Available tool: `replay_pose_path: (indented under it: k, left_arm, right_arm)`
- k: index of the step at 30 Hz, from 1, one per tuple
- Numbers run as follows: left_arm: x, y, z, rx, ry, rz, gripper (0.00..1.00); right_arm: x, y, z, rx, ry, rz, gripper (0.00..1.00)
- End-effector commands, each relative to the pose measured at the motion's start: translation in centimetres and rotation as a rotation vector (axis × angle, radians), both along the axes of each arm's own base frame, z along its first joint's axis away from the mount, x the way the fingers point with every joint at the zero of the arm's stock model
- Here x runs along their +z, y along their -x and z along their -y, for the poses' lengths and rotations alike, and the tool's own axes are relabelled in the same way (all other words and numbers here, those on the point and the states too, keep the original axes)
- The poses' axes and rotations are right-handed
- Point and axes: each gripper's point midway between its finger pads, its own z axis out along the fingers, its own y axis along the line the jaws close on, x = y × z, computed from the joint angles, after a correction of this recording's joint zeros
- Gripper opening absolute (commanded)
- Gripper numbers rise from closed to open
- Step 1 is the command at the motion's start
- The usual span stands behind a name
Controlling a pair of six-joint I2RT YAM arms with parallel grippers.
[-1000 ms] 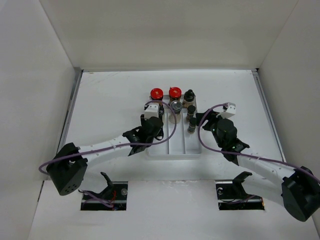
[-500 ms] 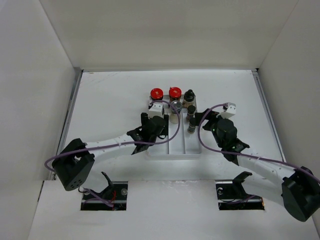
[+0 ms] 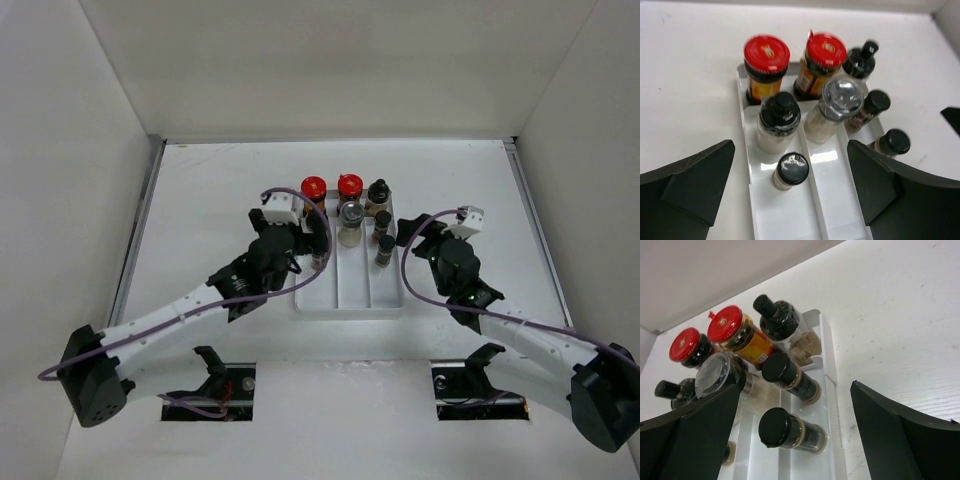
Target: Organize the condiment bottles
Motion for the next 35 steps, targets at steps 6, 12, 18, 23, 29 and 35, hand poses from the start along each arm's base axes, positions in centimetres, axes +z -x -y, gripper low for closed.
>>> replay_pose_path:
  k: [6,12,18,23,29,35]
  left_arm:
    - [4.4,0.3,-6.1,0.147,0.184,0.105,1.00]
    - [-3.1,-0.4,-10.1,0.299,0.253,-0.138,1.00]
    - [-6.0,-0.3,-13.2,0.393,0.267,-0.234,1.00]
    - [-6.3,-0.2,-13.0,0.389,0.250,-0.245,1.00]
    - [-5.3,-0.4,-12.2,0.360,0.258,-0.219,1.00]
    - [-4.6,-1.0,-11.8,0.353,0.206,-0.197,1.00]
  right_arm:
    - [3.4,-0.7,5.6,-0.226,-0.087,0.079,1.00]
    - [1.0,-2.4,8.4,-0.316,-0.202,0.020,1.00]
    - [-3.0,-2.1,9.0,-0.322,-0.236,-0.026,0.51]
    - [-2.6,-1.7,9.2,-0.314,-0.261,-0.011,0.19]
    - [-2.5,-1.9,8.5,-0.282,-0.271,-0.003,0.44]
    - [-2.2,-2.1,8.0,-0.266,-0.265,0.002,0.72]
